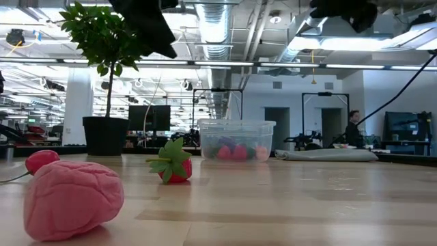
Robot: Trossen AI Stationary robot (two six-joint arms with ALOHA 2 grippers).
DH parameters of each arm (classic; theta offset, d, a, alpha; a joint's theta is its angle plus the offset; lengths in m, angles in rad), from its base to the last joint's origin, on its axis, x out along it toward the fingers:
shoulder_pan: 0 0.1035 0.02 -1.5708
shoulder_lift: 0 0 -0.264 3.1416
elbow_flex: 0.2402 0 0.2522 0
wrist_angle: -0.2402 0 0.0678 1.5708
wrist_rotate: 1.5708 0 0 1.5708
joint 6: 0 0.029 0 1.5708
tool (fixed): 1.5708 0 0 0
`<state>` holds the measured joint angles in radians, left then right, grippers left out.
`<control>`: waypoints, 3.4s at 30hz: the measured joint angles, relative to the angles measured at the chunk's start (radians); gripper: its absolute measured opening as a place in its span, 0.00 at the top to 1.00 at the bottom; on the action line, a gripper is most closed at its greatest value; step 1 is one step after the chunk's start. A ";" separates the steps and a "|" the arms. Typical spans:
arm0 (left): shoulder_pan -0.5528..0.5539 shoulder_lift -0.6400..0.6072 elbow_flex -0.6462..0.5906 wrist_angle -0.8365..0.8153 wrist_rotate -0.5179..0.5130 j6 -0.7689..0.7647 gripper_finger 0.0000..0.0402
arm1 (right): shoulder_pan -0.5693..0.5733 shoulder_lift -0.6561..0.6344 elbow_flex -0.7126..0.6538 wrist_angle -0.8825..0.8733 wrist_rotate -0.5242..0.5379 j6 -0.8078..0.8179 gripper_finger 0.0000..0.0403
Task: Pick and placing Produce into tupperware
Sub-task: Put the cherry into the container
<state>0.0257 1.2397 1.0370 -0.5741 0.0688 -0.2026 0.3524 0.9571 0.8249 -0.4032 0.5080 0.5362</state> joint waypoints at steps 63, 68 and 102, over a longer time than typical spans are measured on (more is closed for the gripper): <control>-1.036 0.006 -0.545 0.381 -0.782 -1.019 0.46 | 0.088 0.460 0.097 0.508 -0.004 -0.142 0.72; -0.996 0.006 -0.567 0.435 -0.770 -0.916 0.46 | 0.090 0.458 0.097 0.509 0.017 -0.132 0.72; -0.582 0.006 -0.567 0.516 -0.251 -0.568 0.46 | 0.064 0.458 0.096 0.492 0.017 -0.143 0.72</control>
<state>-0.5567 1.2453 0.4698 -0.0582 -0.1818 -0.7708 0.4164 1.4147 0.9207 0.0883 0.5247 0.3931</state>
